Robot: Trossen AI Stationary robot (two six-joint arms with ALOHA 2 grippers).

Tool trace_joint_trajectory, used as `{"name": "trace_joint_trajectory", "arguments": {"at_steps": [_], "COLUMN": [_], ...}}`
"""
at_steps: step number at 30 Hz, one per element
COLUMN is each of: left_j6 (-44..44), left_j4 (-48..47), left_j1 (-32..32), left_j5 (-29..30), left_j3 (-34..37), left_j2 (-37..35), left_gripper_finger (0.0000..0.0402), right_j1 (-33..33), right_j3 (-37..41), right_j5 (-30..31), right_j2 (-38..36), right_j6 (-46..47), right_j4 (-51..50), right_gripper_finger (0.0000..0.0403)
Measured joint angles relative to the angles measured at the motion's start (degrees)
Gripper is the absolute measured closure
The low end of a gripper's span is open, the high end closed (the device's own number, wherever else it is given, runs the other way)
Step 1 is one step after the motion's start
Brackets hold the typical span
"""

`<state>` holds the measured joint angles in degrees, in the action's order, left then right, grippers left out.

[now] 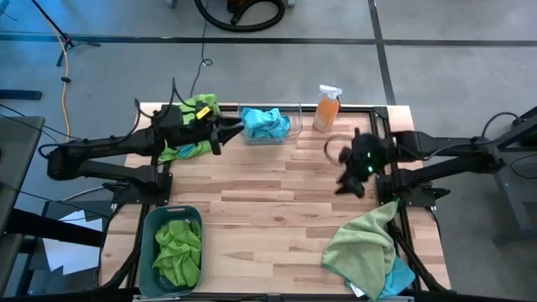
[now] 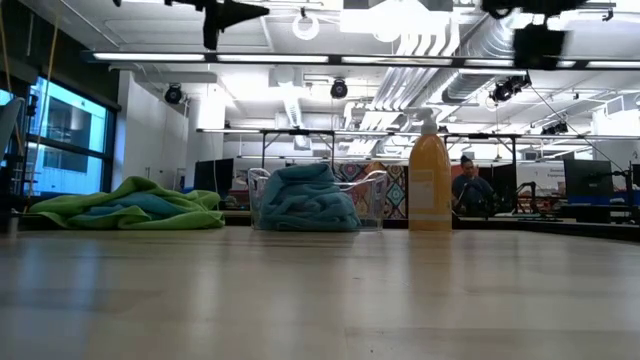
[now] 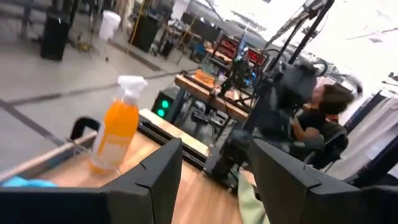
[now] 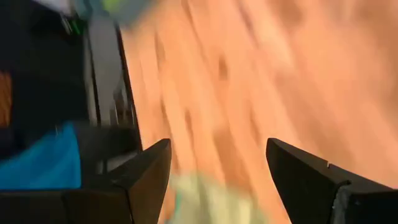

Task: Sort microfiber towel by color & place in baskets
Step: Put the light green microfiber towel into the blue bin

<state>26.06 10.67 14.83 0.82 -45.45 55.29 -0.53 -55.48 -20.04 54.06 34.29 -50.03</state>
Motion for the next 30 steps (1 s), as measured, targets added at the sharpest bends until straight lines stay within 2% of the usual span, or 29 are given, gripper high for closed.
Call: {"name": "trace_joint_trajectory", "arguments": {"at_steps": [3, 8, 11, 14, 20, 26, 30], "left_j6": [-3.4, -10.0, -14.0, -16.9, -19.3, -19.3, -19.2], "left_j4": [-0.1, -0.4, -0.6, -1.8, -9.7, -10.0, -9.9], "left_j1": [0.0, 0.0, -0.1, -1.4, -5.3, -8.7, -10.6], "left_j5": [0.1, -1.3, -5.5, -7.8, -8.2, -8.2, -7.8], "left_j3": [0.0, 0.0, 0.0, 0.0, 0.0, 0.0, 0.0], "left_j2": [-1.2, -1.8, -1.8, -1.3, -0.8, -0.5, -0.5], "left_gripper_finger": [0.0222, 0.0222, 0.0222, 0.0222, 0.0222, 0.0222, 0.0222], "right_j1": [8.1, 24.0, 31.6, 36.5, 38.9, 38.8, 39.0], "right_j3": [0.0, 0.0, 0.0, 0.0, 0.1, 0.1, 0.1], "right_j5": [1.6, 11.0, 12.8, 12.5, 10.4, 6.0, 5.4], "right_j2": [0.0, 3.1, 8.8, 16.1, 29.4, 38.1, 42.1], "right_j6": [7.9, 23.6, 28.6, 28.6, 28.5, 25.6, 23.5], "right_j4": [-5.1, -6.1, -6.2, -7.0, -7.7, -3.3, -2.5], "right_gripper_finger": [0.0144, 0.0144, 0.0144, 0.0144, 0.0144, 0.0144, 0.0144]}}
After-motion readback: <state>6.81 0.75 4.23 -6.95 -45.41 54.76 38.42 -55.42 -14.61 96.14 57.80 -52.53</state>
